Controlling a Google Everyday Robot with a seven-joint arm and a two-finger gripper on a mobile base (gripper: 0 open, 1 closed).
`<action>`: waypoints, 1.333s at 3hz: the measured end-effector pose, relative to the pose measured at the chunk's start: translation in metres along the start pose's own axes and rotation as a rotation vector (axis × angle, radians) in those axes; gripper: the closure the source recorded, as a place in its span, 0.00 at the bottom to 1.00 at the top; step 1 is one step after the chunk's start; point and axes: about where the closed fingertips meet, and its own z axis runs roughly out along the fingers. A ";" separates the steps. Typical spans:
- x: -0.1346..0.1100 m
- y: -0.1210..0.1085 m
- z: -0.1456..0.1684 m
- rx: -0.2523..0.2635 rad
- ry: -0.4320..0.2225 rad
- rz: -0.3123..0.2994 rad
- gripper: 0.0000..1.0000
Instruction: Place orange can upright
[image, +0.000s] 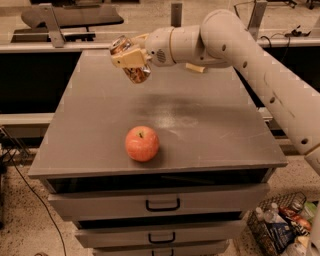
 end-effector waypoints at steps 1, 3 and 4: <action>0.015 0.007 -0.003 -0.019 -0.058 0.024 1.00; 0.059 0.010 -0.018 -0.035 -0.149 0.109 1.00; 0.077 0.007 -0.026 -0.046 -0.160 0.148 1.00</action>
Offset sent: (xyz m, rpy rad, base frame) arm -0.0150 -0.0427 -0.0668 0.2345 0.0758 0.0205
